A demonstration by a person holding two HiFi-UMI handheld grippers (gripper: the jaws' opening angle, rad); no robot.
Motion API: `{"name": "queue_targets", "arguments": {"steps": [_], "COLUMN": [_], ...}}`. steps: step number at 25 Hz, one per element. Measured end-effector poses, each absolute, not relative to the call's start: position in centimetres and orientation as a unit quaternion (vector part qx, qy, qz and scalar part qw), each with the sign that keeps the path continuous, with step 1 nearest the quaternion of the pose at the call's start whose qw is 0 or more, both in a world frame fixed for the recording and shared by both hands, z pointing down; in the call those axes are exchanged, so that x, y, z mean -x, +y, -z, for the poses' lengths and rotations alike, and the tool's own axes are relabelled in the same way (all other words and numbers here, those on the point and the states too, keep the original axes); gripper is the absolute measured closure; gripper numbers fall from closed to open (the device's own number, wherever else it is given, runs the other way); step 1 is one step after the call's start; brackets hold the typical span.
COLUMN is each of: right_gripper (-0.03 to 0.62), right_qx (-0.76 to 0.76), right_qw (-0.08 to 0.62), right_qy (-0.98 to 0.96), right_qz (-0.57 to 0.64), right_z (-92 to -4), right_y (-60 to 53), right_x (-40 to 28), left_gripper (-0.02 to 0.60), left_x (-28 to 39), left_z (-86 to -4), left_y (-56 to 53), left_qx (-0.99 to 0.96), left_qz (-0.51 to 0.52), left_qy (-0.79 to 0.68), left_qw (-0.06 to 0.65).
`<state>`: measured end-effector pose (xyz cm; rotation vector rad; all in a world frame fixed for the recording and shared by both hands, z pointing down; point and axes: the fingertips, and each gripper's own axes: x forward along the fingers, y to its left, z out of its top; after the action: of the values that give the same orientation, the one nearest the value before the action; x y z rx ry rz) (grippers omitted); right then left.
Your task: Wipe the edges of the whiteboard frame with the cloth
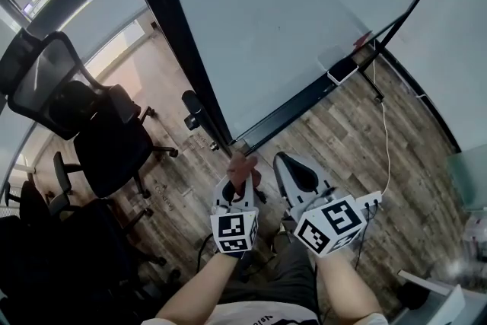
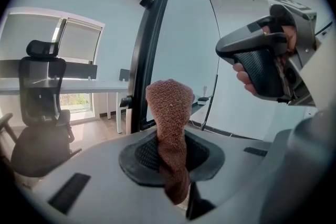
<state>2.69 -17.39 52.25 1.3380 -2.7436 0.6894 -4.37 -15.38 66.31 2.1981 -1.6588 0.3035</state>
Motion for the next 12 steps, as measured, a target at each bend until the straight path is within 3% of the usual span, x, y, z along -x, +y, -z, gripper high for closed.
{"name": "queue_targets", "arguments": {"steps": [12], "right_gripper": [0.589], "right_qx": [-0.443], "right_qw": [-0.002], "right_qy": [-0.875], "right_qz": [-0.193], "right_z": [-46.5], "right_y": [-14.7], "right_x": [-2.7], "left_gripper": [0.515], "left_x": [4.2], "left_z": [-54.3], "left_y": [-12.8], "left_qx": [-0.818], "left_qz": [-0.068], "left_qy": [-0.549], "left_qw": [0.158]}}
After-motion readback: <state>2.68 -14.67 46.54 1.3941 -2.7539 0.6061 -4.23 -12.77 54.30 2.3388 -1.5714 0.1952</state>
